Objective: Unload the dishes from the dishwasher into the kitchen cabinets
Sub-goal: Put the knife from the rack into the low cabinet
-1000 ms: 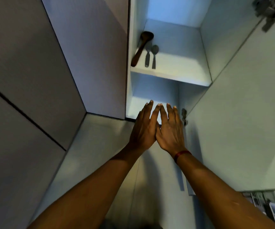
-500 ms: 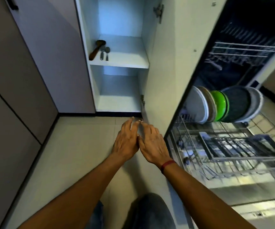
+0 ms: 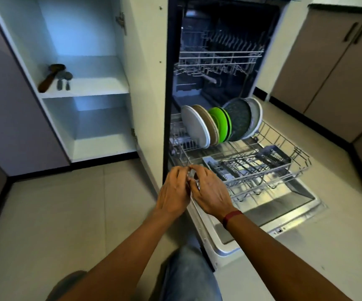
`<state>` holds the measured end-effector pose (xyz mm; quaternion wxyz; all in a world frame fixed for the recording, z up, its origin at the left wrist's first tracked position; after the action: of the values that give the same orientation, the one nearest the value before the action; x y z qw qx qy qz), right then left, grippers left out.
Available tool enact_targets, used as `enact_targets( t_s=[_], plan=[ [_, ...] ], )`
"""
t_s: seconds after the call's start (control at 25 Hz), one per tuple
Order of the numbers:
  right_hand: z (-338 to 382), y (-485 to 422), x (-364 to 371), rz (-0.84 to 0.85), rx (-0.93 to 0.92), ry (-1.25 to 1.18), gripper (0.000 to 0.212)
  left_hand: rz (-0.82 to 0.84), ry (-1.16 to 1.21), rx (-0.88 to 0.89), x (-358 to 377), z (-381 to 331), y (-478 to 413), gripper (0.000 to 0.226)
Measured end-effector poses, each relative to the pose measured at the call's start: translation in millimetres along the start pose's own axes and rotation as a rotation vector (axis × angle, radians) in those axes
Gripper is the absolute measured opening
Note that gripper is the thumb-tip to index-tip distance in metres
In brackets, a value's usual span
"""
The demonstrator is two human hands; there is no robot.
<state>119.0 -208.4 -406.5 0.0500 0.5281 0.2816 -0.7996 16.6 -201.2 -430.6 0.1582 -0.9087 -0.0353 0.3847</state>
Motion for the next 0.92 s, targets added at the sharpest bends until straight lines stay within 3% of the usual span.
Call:
enact_targets(
  t_s=[0.16,0.4,0.52,0.64,0.92],
  plan=[
    [-47.8,10.6,-9.5,-0.032,0.142,-0.016,0.034,0.028,0.087,-0.033,35.2,-31.3,-16.9,0.034],
    [-129.8,11.0,-14.2,-0.225,0.482,-0.062,0.024,0.137,0.094,-0.078,90.1,-64.9,-74.0,0.029],
    [-165.3,9.7,-12.9,-0.271,0.576,-0.066,0.015,0.234,0.021,-0.107,122.5,-69.8,-104.6,0.031],
    [-205.4,7.9,-2.3,-0.249,0.708,-0.074,0.021,0.288,-0.084,-0.116,156.1,-72.1,-132.4,0.022],
    [-279.3,11.6,5.6,-0.357,1.097,-0.223,0.022,0.275,-0.356,-0.124,204.2,-84.1,-170.0,0.015]
  ],
)
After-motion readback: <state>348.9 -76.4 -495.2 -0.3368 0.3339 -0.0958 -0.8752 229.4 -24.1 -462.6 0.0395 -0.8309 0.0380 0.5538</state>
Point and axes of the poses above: each hand's wrist, its own y-axis away from the middle knuckle, its own x-axis out of the palm, z = x × y, the point moved 7 cm from there along -y, towards the middle knuckle, and after that the axes turned 12 degrees about -x, right-handed, at the moved point
